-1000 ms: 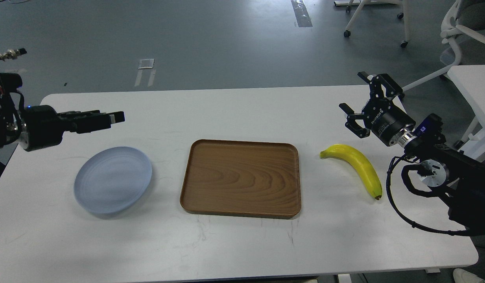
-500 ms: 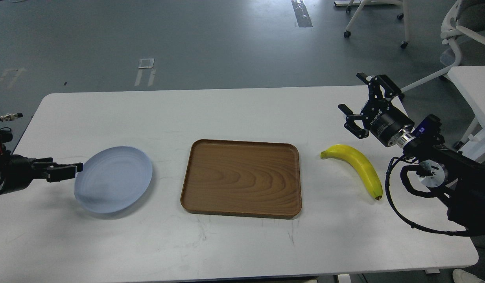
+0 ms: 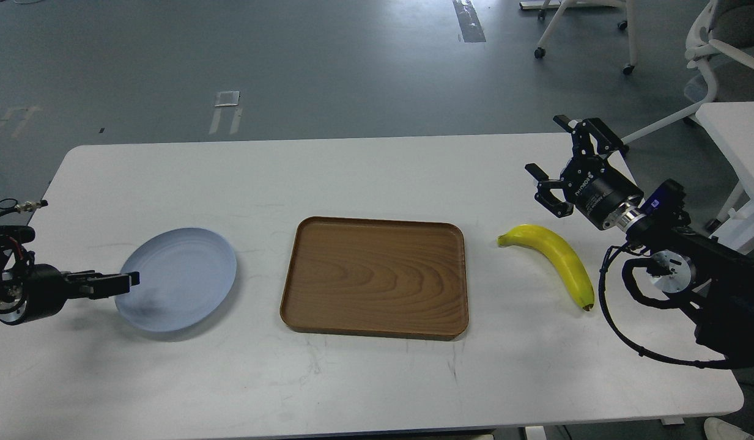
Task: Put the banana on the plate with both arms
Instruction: 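Lower the left gripper and grasp the rim of the light blue plate, then lift the plate with the left gripper and carry it onto the wooden tray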
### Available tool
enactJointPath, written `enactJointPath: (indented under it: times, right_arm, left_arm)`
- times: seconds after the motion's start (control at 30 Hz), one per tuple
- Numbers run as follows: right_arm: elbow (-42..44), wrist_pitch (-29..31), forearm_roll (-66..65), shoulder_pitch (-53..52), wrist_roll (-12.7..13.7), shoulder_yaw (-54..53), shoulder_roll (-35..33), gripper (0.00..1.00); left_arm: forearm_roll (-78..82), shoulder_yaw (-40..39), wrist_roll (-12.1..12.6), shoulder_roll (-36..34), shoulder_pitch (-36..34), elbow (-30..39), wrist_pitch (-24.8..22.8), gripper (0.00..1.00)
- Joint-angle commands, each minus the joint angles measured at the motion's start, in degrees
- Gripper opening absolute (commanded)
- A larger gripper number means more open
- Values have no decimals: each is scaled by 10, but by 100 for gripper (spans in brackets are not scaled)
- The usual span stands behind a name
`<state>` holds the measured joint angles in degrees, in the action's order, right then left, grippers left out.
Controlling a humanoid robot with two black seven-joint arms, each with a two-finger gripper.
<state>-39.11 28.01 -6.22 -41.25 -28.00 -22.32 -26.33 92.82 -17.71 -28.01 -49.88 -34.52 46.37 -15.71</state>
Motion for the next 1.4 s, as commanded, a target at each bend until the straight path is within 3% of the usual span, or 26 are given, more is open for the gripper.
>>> enactJointPath:
  times: [0.0, 0.23, 0.33, 0.43, 0.5, 0.53, 0.57, 0.73, 1.07, 1.37]
  right_arm:
    - [1, 0, 0, -1, 0, 0, 2, 100]
    - [6, 0, 0, 0, 0, 0, 6, 100]
    - [6, 0, 0, 0, 0, 0, 7, 100]
    - [7, 0, 0, 0, 0, 0, 7, 100]
    - [7, 0, 0, 1, 0, 0, 7, 100]
    - [7, 0, 0, 1, 0, 0, 8, 100]
    - [7, 0, 0, 1, 0, 0, 8, 100]
    - [7, 0, 0, 2, 0, 0, 9, 100]
    - [6, 0, 1, 2, 0, 0, 7, 100]
    - [7, 0, 0, 2, 0, 0, 8, 100]
  left_arm:
    - [1, 0, 0, 3, 1, -4, 1, 93]
    - [-26, 0, 0, 7, 13, -5, 0, 79]
    - [-33, 0, 0, 8, 16, -6, 0, 68]
    - [-33, 0, 0, 8, 19, -5, 1, 53]
    - [-33, -1, 0, 8, 20, -5, 2, 33]
    - [-33, -1, 0, 8, 20, -5, 4, 14]
    - [-34, -2, 0, 11, 20, -5, 8, 6]
    - [-40, 0, 0, 16, 18, 2, 36, 0]
    - [-42, 0, 0, 11, -17, 22, 31, 0]
    - [-33, 5, 0, 9, -129, 105, -39, 0]
